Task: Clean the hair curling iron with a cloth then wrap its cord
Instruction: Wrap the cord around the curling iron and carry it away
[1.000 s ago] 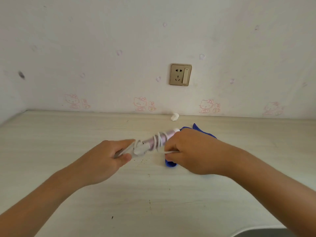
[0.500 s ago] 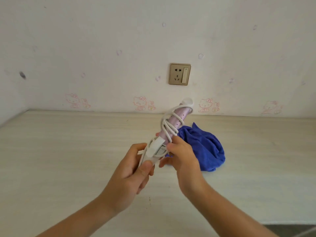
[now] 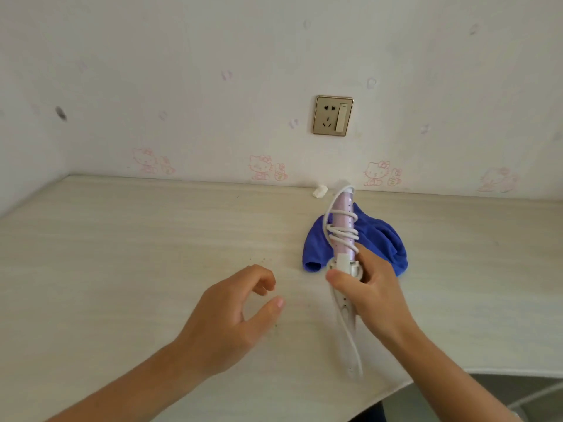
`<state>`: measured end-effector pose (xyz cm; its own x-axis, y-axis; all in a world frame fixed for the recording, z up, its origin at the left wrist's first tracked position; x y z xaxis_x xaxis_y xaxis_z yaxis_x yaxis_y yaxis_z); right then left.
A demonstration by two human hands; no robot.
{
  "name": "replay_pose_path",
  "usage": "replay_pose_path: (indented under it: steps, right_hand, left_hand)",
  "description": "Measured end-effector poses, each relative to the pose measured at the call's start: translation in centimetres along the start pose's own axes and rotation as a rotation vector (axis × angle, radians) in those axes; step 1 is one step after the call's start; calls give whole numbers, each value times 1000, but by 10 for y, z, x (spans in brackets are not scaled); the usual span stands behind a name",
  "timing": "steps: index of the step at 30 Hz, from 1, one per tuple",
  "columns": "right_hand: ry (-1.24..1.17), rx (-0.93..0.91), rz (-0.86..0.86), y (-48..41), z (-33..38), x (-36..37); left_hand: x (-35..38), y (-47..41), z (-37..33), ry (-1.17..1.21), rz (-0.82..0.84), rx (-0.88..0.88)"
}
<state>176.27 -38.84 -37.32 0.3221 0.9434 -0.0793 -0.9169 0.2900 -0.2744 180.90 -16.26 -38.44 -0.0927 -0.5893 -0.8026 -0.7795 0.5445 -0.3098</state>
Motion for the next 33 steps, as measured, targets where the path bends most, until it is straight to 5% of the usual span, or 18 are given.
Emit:
replay_pose_path:
  steps: [4, 12, 23, 33]
  right_hand:
    - [266, 88, -35, 24, -8, -50]
    - [528, 213, -112, 57, -22, -79]
    - [460, 245, -40, 59, -36, -65]
    - [293, 471, -44, 48, -47, -62]
  left_hand:
    - [6, 19, 10, -243, 4, 37]
    - [46, 36, 13, -444, 274, 26]
    - [55, 41, 14, -535, 323, -17]
    - [57, 37, 17, -498, 354, -59]
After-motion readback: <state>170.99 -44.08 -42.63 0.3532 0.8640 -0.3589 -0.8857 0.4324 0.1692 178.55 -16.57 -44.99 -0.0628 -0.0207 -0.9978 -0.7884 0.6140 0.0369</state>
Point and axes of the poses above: each hand's wrist, its own y-axis away from the middle knuckle, its own x-axis out of the palm, z = x × y, the point moved 7 cm from there along -y, towards the middle knuckle, and after that the axes turned 14 degrees about -y, right-handed, at the moved point
